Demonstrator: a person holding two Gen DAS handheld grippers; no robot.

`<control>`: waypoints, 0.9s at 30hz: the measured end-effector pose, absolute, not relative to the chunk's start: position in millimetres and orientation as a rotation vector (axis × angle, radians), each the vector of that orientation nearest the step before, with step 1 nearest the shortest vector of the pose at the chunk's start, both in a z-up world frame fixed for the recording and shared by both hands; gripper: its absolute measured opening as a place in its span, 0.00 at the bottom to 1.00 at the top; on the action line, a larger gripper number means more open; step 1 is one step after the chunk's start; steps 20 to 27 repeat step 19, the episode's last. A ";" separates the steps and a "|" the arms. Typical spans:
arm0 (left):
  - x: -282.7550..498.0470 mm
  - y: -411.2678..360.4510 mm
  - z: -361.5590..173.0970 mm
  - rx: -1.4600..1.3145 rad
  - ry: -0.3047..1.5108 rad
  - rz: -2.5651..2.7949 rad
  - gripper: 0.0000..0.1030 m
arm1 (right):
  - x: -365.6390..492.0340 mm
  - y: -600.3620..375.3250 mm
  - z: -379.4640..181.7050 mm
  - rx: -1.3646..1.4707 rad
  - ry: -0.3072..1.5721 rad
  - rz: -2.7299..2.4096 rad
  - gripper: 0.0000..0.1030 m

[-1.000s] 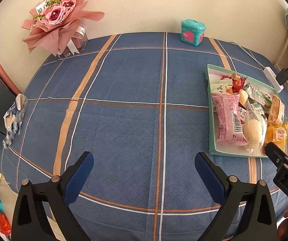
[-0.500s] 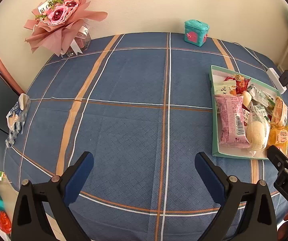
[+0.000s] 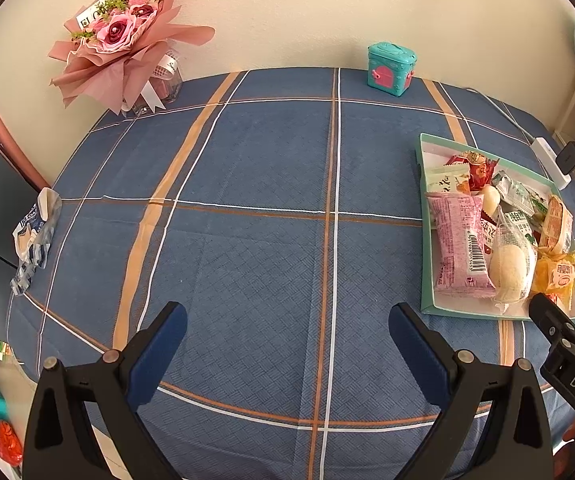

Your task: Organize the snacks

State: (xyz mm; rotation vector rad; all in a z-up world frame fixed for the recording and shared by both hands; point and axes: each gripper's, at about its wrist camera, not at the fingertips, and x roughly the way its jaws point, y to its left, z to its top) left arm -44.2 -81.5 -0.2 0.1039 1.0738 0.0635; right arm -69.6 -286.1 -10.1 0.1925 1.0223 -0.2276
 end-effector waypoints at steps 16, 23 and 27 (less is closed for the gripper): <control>-45.9 -80.3 3.4 0.111 1.054 0.090 0.98 | -70.0 -285.7 -10.0 0.194 1.022 -0.228 1.00; -46.9 -81.9 4.7 0.115 1.044 0.089 0.98 | -69.9 -285.7 -10.2 0.194 1.022 -0.228 1.00; -46.9 -81.9 4.7 0.115 1.044 0.089 0.98 | -69.9 -285.7 -10.2 0.194 1.022 -0.228 1.00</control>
